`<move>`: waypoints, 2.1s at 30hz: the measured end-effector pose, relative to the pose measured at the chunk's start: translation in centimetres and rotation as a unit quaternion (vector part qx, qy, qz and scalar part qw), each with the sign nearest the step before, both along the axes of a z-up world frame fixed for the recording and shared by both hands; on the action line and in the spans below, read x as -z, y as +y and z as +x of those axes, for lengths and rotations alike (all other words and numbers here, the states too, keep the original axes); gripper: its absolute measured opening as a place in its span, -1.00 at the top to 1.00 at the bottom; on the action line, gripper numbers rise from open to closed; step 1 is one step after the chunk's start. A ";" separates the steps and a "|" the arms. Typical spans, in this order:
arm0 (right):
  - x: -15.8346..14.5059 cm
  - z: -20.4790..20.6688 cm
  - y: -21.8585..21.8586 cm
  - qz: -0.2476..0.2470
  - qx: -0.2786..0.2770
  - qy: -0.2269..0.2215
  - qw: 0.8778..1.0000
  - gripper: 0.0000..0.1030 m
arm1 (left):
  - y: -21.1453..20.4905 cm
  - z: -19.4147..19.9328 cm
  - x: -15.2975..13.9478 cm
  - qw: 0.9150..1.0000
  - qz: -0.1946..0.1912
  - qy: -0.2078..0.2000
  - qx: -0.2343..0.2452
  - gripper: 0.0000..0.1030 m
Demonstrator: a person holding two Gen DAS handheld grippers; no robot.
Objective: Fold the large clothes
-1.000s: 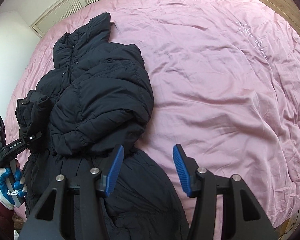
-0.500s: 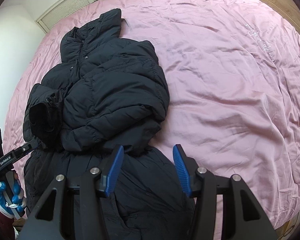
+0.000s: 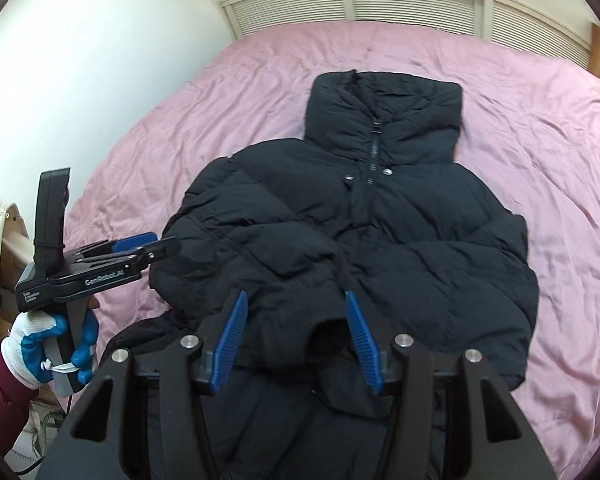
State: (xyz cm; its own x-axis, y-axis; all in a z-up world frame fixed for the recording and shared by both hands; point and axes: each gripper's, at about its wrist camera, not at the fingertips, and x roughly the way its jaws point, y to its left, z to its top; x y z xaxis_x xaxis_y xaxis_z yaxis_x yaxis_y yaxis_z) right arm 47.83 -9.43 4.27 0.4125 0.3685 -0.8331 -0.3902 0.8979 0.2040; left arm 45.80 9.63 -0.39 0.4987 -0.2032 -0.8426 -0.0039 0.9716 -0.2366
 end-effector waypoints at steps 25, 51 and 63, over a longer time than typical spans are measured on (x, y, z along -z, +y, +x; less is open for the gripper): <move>14.5 3.9 -2.0 -0.047 -0.065 0.091 0.993 -0.03 | -1.6 1.3 8.7 0.996 0.074 0.045 -0.028 -0.59; 8.8 37.8 -18.0 0.111 0.160 -0.017 0.981 -0.46 | -1.8 34.7 4.6 0.991 -0.126 -0.001 -0.038 -0.61; 12.2 45.0 -16.3 0.148 0.205 0.015 0.968 -0.50 | -3.2 39.8 8.8 0.986 -0.141 0.040 -0.082 -0.34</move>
State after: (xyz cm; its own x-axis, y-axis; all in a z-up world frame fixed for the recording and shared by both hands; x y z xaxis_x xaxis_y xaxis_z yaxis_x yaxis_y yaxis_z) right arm 92.81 -25.76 -7.94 0.5515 0.4031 -0.7304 -0.0041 0.8768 0.4808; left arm 85.62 6.41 -9.20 0.4784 -0.3580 -0.8019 -0.1849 0.8516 -0.4905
